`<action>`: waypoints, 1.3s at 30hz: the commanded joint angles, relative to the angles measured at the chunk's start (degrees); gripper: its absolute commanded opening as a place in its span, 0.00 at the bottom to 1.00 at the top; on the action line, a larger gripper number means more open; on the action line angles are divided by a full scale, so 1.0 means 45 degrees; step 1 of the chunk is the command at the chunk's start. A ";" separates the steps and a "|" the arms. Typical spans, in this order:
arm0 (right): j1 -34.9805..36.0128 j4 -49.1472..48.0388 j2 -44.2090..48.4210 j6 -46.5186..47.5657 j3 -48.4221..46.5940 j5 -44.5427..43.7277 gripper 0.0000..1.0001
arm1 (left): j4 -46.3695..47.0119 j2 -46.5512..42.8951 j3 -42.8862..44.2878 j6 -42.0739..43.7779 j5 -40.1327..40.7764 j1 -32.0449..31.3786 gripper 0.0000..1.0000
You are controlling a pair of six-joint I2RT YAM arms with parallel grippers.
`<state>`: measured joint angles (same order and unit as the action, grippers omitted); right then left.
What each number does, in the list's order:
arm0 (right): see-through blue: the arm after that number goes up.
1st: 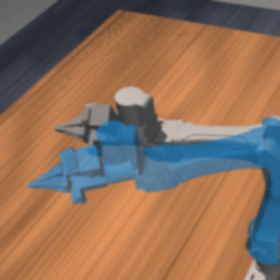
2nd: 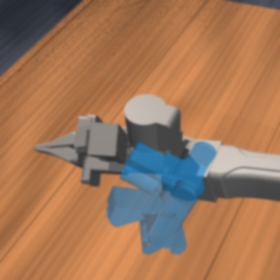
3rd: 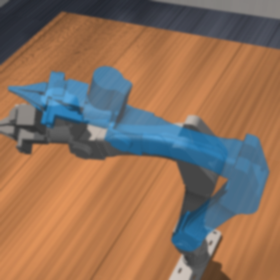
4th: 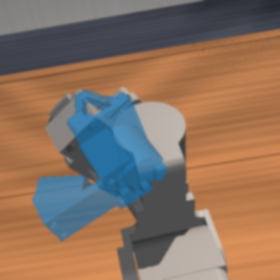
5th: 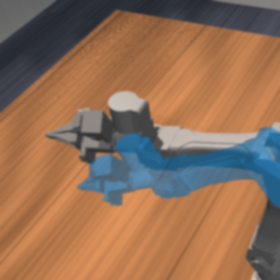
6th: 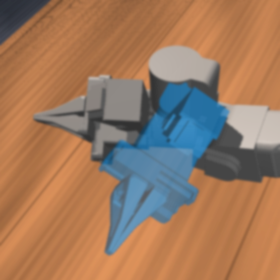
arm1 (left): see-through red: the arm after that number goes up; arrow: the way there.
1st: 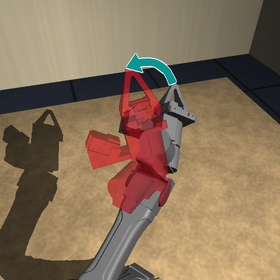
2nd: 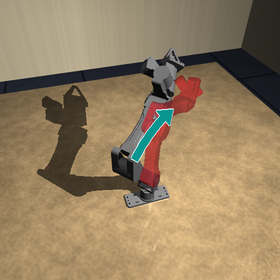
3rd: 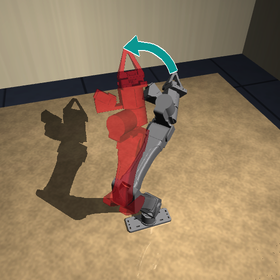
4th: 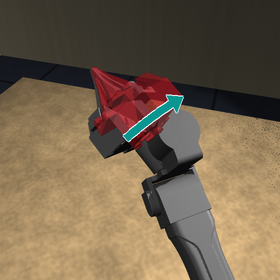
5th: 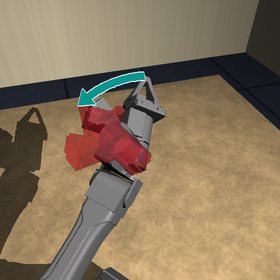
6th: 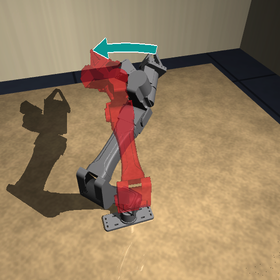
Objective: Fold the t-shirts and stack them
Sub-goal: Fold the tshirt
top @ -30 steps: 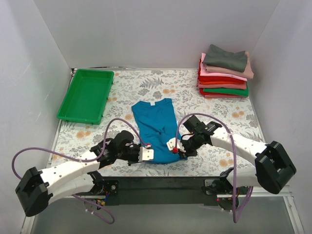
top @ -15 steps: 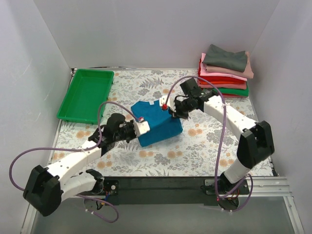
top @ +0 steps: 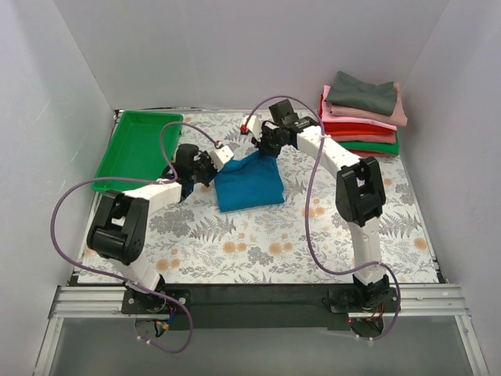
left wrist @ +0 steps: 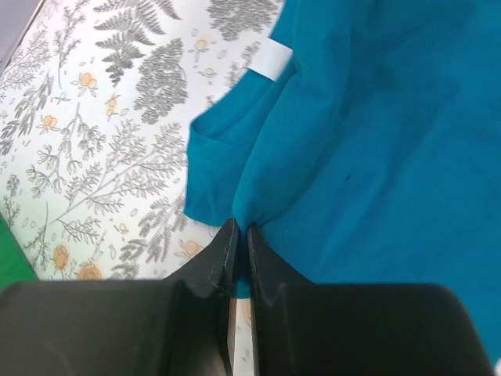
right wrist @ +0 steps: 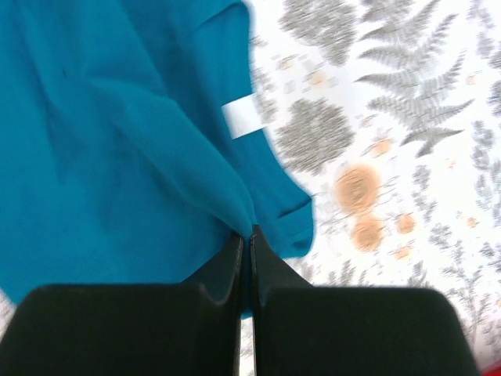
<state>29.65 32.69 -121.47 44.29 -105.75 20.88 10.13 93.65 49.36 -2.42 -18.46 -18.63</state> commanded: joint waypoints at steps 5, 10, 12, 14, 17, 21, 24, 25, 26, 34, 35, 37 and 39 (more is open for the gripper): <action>-0.0416 -0.1596 -0.1639 -0.1736 -0.2358 -0.1260 0.01 | 0.2392 0.2193 0.2075 -0.0693 0.1112 0.0234 0.00; -0.0476 -0.2868 -0.2029 -0.2187 -0.2065 -0.1925 0.01 | 0.2690 0.3504 0.3247 -0.0986 0.2107 0.0293 0.00; -0.0475 -0.3199 -0.2263 -0.2361 -0.2278 -0.2081 0.01 | 0.2924 0.3836 0.3288 -0.1103 0.2246 0.0332 0.00; -0.0495 -0.3454 -0.2673 -0.2868 -0.2474 -0.2744 0.01 | 0.2983 0.4052 0.3443 -0.1143 0.2343 0.0351 0.00; -0.0476 -0.4137 -0.3162 -0.3919 -0.2729 -0.4148 0.07 | 0.3119 0.4754 0.4414 -0.2581 0.3701 0.0390 0.17; -0.0592 -0.4667 -0.3223 -0.5875 -0.2711 -0.5816 0.68 | 0.1075 0.5537 0.7539 -0.6468 0.6482 0.0468 0.68; -0.1041 -0.4569 -0.2520 -0.7045 -0.2008 -0.4761 0.76 | -0.0198 0.4974 0.8461 -0.7529 0.6601 0.0488 0.73; -0.1274 -0.4336 -0.2325 -0.7301 -0.1929 -0.3907 0.77 | -0.0355 0.4700 0.8406 -0.7588 0.6679 0.0488 0.73; -0.1392 -0.4237 -0.2284 -0.7575 -0.1793 -0.3454 0.77 | -0.0531 0.3963 0.8270 -0.7646 0.6757 0.0488 0.74; -0.1999 -0.3280 -0.3317 -0.9469 -0.1987 -0.0287 0.83 | -0.0669 -0.1235 0.3219 -0.8837 0.5336 0.0488 0.73; -0.1999 -0.3260 -0.3416 -0.9568 -0.2007 -0.0266 0.83 | -0.0785 -0.1704 0.2688 -0.8954 0.5139 0.0488 0.73; -0.2018 -0.3201 -0.3688 -0.9686 -0.2123 -0.0189 0.83 | -0.0981 -0.3188 0.1886 -0.9461 0.4942 0.0469 0.73; -0.2057 -0.3182 -0.3865 -0.9745 -0.2202 0.0006 0.83 | -0.1196 -0.4107 0.0733 -0.9929 0.4456 0.0469 0.73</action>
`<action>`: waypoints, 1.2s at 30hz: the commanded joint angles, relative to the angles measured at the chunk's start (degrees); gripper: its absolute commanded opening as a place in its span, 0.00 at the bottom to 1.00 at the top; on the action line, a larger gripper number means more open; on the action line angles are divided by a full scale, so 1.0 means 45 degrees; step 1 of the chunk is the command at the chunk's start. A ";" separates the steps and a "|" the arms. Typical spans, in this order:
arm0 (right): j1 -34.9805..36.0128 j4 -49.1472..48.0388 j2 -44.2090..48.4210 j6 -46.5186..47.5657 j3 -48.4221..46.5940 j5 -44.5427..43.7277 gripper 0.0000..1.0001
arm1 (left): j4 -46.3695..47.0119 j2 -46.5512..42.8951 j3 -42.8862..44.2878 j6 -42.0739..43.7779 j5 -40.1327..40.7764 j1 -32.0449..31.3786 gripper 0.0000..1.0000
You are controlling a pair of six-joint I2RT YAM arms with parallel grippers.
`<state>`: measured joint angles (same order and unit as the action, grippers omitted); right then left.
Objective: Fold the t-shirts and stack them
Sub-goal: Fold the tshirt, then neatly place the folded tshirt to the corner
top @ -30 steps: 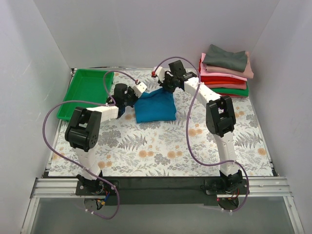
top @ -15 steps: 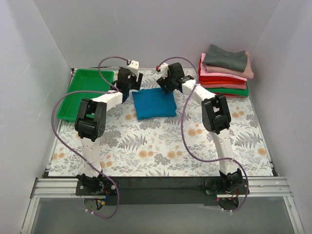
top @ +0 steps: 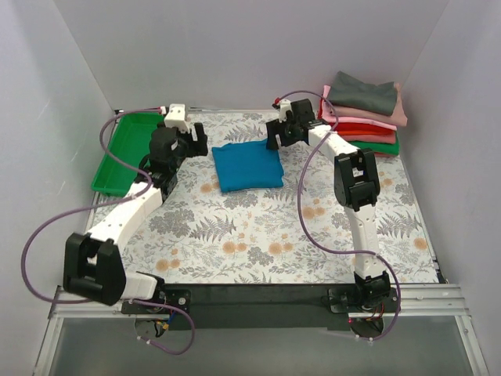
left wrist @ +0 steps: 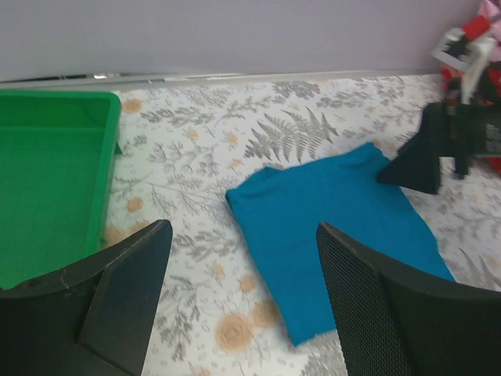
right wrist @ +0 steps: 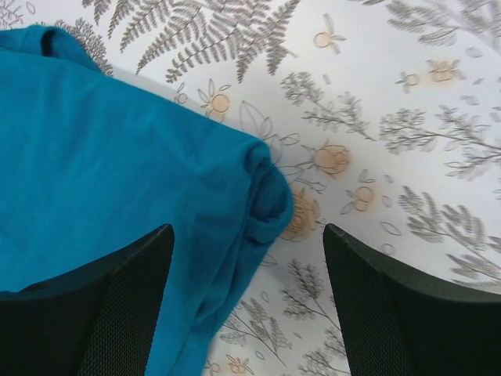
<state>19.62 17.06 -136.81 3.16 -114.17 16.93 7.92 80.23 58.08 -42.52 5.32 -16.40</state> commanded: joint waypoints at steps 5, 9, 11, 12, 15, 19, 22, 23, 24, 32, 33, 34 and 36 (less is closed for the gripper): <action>0.0172 0.0408 -0.1003 -0.1404 -0.0430 0.1804 0.79 | -0.1874 -0.3330 -0.2399 -0.1858 -0.1787 -0.0085 0.73; 0.0153 0.0662 -0.1179 -0.1522 -0.0410 0.1687 0.66 | -0.2970 -0.4622 -0.2925 -0.2406 -0.2682 -0.0105 0.73; 0.0172 0.0701 -0.1218 -0.1561 -0.0333 0.1940 0.59 | -0.3418 -0.5420 -0.3141 -0.2658 -0.2803 -0.0105 0.73; 0.0153 0.0721 -0.1237 -0.1600 -0.0235 0.2077 0.50 | -0.3576 -0.5677 -0.3355 -0.2679 -0.2862 -0.0124 0.73; 0.0172 0.0701 -0.1179 -0.1659 -0.0040 0.2507 0.33 | -0.4201 -0.6885 -0.3668 -0.2913 -0.2882 -0.0124 0.73; 0.0114 0.0701 -0.0945 -0.1639 -0.0078 0.3267 0.09 | -0.4845 -0.8255 -0.4253 -0.2661 -0.3406 -0.0124 0.73; 0.0036 0.0682 -0.0380 -0.1639 -0.0098 0.4419 0.01 | -0.5119 -0.9191 -0.4470 -0.1803 -0.3935 -0.0124 0.73; -0.0003 0.0682 -0.0146 -0.1639 -0.0059 0.4654 0.01 | -0.5352 -0.9311 -0.4528 -0.1569 -0.4169 -0.0124 0.73; -0.0023 0.0682 0.0069 -0.1659 -0.0059 0.4907 0.01 | -0.5451 -0.9448 -0.4606 -0.1373 -0.4171 -0.0124 0.73; -0.0609 -0.0041 0.2998 -0.1659 0.1365 0.8267 0.01 | -0.5024 -1.1280 -0.6090 -0.0610 -0.4561 -0.0144 0.74; -0.0667 -0.0060 0.3445 -0.1659 0.1522 0.8598 0.01 | -0.5003 -1.1459 -0.6169 -0.0551 -0.4716 -0.0124 0.75; -0.0726 -0.0060 0.3663 -0.1640 0.1659 0.8737 0.01 | -0.5003 -1.1615 -0.6208 -0.0415 -0.4679 -0.0124 0.75; -0.0843 -0.0041 0.4324 -0.1600 0.2010 0.9010 0.01 | -0.4984 -1.2025 -0.6305 -0.0336 -0.4388 -0.0144 0.76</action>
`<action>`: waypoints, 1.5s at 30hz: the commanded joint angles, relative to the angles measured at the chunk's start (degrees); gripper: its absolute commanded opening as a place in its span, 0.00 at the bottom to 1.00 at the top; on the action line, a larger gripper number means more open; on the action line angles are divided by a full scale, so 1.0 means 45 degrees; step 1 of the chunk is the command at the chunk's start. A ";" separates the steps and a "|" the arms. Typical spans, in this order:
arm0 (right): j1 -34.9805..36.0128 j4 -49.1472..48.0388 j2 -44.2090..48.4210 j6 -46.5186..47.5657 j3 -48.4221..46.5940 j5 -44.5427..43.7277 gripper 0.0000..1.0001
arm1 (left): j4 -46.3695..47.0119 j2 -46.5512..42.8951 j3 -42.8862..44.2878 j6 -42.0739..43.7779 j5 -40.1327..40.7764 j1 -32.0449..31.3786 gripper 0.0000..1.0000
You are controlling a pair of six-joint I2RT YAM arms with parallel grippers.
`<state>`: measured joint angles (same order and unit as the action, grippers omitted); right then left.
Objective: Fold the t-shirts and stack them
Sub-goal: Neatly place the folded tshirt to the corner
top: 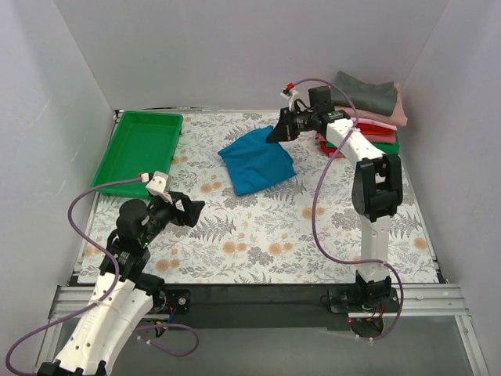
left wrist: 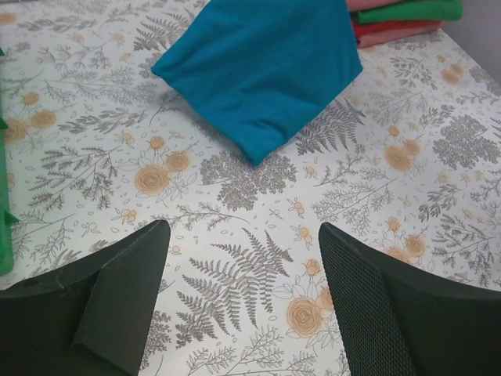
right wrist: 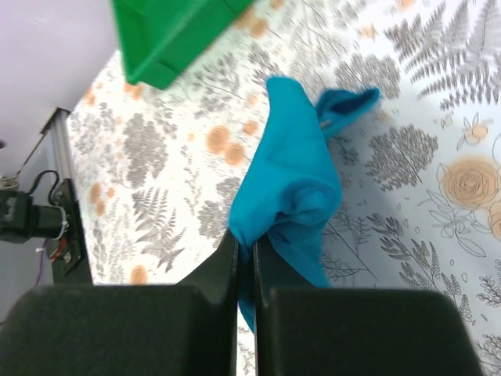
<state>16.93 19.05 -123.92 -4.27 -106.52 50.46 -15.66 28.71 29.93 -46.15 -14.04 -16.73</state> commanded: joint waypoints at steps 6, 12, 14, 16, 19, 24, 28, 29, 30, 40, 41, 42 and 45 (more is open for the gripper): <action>-0.0811 -0.0231 0.2905 0.0304 0.0644 0.1193 0.01 | 0.0277 -0.1145 -0.0206 0.0705 -0.0277 -0.0071 0.76; -0.1280 0.0688 0.3727 0.1554 0.0020 -0.0700 0.01 | 0.0355 -0.1223 -0.0265 0.0744 -0.0746 -0.0090 0.76; -0.1417 0.0923 0.3846 0.1846 -0.0448 -0.1094 0.01 | 0.0394 -0.1223 -0.0304 0.0744 -0.0805 -0.0129 0.77; -0.1651 0.1098 0.3904 0.2004 -0.0896 -0.1582 0.01 | 0.0433 -0.1204 -0.0323 0.0744 -0.0805 -0.0168 0.77; -0.1925 0.1157 0.3924 0.2180 -0.1250 -0.1837 0.01 | 0.0433 -0.1185 -0.0343 0.0764 -0.0902 -0.0208 0.77; -0.2393 0.1158 0.3729 0.2200 -0.2226 -0.2052 0.01 | 0.0453 -0.1106 -0.0343 0.0783 -0.1058 -0.0227 0.77; -0.2726 0.1060 0.3475 0.2161 -0.3163 -0.2306 0.01 | 0.0453 -0.0970 -0.0304 0.0803 -0.1293 -0.0247 0.77; -0.2785 0.1002 0.3339 0.2122 -0.3358 -0.2345 0.01 | 0.0472 -0.0950 -0.0304 0.0841 -0.1332 -0.0247 0.77; -0.2940 0.0847 0.3280 0.2102 -0.3747 -0.2519 0.01 | 0.0453 -0.0892 -0.0304 0.0842 -0.1352 -0.0247 0.77; -0.4093 -0.1106 0.2948 0.0520 -0.5818 -0.3496 0.01 | 0.0531 -0.0598 -0.0304 0.0900 -0.1859 -0.0247 0.78; -0.4133 -0.1185 0.2870 0.0462 -0.5995 -0.3710 0.01 | 0.0550 -0.0618 -0.0304 0.0900 -0.1879 -0.0247 0.78; -0.4268 -0.1263 0.2850 0.0345 -0.6094 -0.4099 0.01 | 0.0531 -0.0599 -0.0304 0.0900 -0.1879 -0.0247 0.78; -0.4445 -0.1732 0.2674 0.0130 -0.6367 -0.4880 0.01 | 0.0570 -0.0599 -0.0343 0.0900 -0.1996 -0.0247 0.78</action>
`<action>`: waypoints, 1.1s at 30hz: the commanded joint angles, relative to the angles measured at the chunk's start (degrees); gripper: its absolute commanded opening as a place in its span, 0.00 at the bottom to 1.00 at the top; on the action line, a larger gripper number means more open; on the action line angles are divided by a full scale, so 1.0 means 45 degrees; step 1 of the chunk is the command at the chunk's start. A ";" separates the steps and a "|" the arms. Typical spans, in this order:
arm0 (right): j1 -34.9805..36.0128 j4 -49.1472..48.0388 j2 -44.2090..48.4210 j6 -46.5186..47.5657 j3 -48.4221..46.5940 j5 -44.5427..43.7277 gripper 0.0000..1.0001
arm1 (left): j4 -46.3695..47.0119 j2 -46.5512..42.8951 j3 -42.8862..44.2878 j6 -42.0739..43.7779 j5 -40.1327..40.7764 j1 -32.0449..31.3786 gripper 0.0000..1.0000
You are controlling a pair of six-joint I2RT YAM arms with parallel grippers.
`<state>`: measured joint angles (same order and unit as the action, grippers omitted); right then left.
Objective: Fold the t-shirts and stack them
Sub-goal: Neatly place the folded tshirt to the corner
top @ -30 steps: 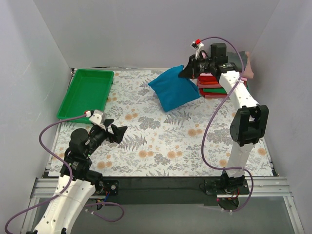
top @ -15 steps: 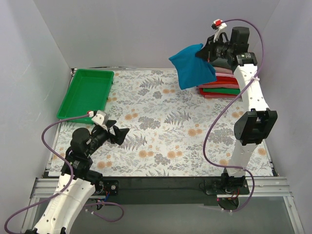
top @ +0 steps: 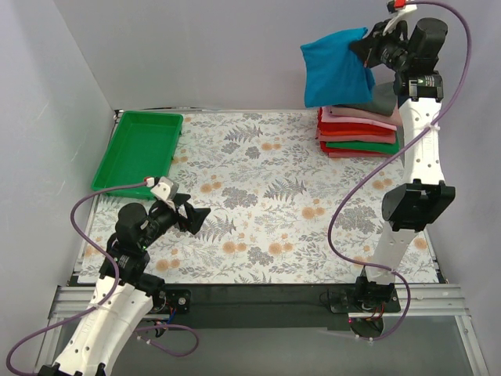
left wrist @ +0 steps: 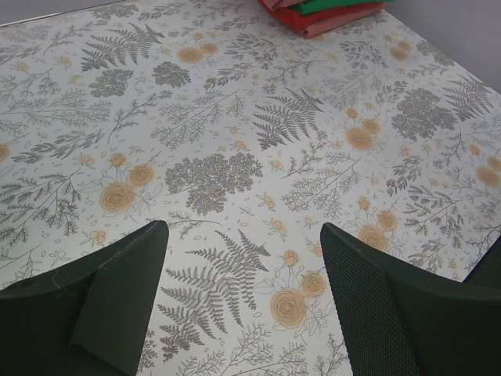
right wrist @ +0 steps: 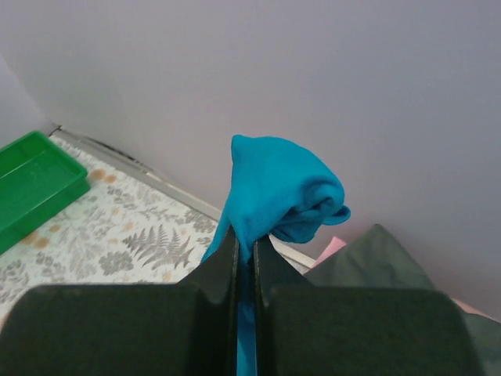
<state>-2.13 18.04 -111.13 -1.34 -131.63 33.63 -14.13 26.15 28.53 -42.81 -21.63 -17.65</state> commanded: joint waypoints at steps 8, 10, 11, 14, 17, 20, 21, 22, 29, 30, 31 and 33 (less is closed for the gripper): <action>-0.0269 -0.2778 -0.0849 -0.0366 -0.1022 -0.2394 0.01 | 0.0308 0.0146 -0.0032 0.0196 -0.0663 -0.0043 0.79; -0.0288 -0.2837 -0.0968 -0.0326 -0.0944 -0.2433 0.01 | 0.0308 0.0165 -0.0033 0.0196 -0.0662 -0.0043 0.79; -0.0288 -0.2857 -0.1065 -0.0326 -0.0905 -0.2414 0.01 | 0.0308 0.0146 -0.0032 0.0196 -0.0643 -0.0043 0.79; -0.0385 -0.2915 -0.1163 -0.0365 -0.0768 -0.2337 0.01 | 0.0308 0.0165 -0.0032 0.0196 -0.0663 -0.0043 0.79; -0.0464 -0.2935 -0.1183 -0.0326 -0.0709 -0.2375 0.01 | 0.0289 0.0185 -0.0032 0.0196 -0.0643 -0.0043 0.79; -0.0600 -0.2935 -0.1183 -0.0132 -0.0592 -0.2570 0.01 | 0.0289 0.0185 -0.0052 0.0177 -0.0701 -0.0043 0.79; -0.0678 -0.2955 -0.1202 -0.0092 -0.0553 -0.2609 0.01 | 0.0327 0.0185 -0.0052 0.0196 -0.0740 -0.0043 0.79; -0.0737 -0.2955 -0.1222 -0.0053 -0.0417 -0.2667 0.01 | 0.0328 0.0146 -0.0071 0.0196 -0.0760 -0.0043 0.79; -0.1479 -0.3013 -0.1553 0.0279 -0.0006 -0.2961 0.01 | 0.0347 0.0185 -0.0052 0.0196 -0.0799 -0.0043 0.79; -0.1518 -0.3033 -0.1612 0.0260 0.0052 -0.3019 0.01 | 0.0347 0.0204 -0.0071 0.0196 -0.0819 -0.0043 0.79; -0.1538 -0.3014 -0.1748 0.0666 0.0130 -0.3078 0.01 | 0.0366 0.0204 -0.0071 0.0196 -0.0838 -0.0043 0.79; -0.1558 -0.3013 -0.1885 0.0922 0.0286 -0.3389 0.01 | 0.0347 0.0224 -0.0071 0.0196 -0.0877 -0.0043 0.80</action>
<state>-8.95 8.88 -119.22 0.10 -130.98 20.75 -13.28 26.92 28.53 -42.59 -24.69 -17.65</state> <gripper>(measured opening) 0.055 0.793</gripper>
